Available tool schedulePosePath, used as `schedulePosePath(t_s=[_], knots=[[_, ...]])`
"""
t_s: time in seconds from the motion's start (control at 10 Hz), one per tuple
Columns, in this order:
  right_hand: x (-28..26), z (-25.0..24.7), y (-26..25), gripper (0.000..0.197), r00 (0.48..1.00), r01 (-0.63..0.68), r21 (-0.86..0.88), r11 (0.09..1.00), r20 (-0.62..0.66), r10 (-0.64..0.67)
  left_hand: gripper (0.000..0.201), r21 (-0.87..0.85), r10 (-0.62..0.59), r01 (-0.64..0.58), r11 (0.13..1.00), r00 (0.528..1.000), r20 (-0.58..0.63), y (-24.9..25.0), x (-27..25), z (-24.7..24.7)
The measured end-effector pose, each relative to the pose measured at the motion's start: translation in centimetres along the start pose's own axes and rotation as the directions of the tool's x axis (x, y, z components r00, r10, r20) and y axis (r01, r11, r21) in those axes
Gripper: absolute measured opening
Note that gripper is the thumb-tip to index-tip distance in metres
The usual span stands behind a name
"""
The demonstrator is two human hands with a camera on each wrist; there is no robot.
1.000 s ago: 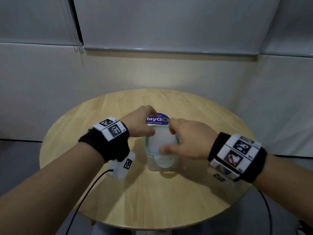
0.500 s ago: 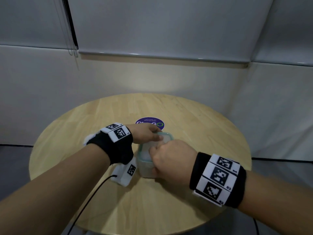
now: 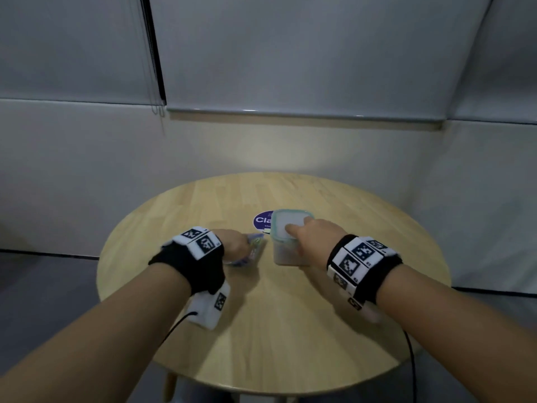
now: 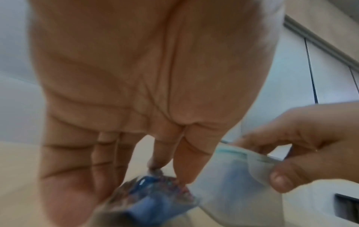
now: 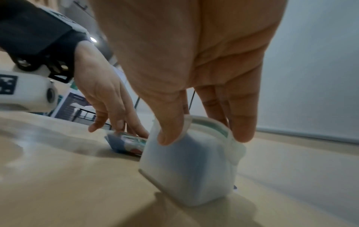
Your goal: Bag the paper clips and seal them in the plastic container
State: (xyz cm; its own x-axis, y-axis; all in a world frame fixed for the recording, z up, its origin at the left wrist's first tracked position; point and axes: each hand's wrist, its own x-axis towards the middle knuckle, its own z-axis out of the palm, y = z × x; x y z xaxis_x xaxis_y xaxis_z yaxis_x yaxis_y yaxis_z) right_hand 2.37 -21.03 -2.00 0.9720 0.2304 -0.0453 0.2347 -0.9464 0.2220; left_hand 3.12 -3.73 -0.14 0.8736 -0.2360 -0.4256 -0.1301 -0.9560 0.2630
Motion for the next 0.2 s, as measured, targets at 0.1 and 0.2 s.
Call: schedulePosePath(t_s=[0.1,0.2], knots=[[-0.2,0.2,0.5,0.063,1.000,-0.017,0.063,0.998,-0.012,0.018,0.048,-0.019,0.053,-0.054,0.998,0.996,-0.069,1.8,0.0,0.6],[-2.2,0.5,1.6,0.079,0.993,-0.067,0.144,0.987,-0.086,0.080,0.059,-0.017,-0.026,0.024,1.000,0.992,-0.122,1.3,-0.9,0.4]])
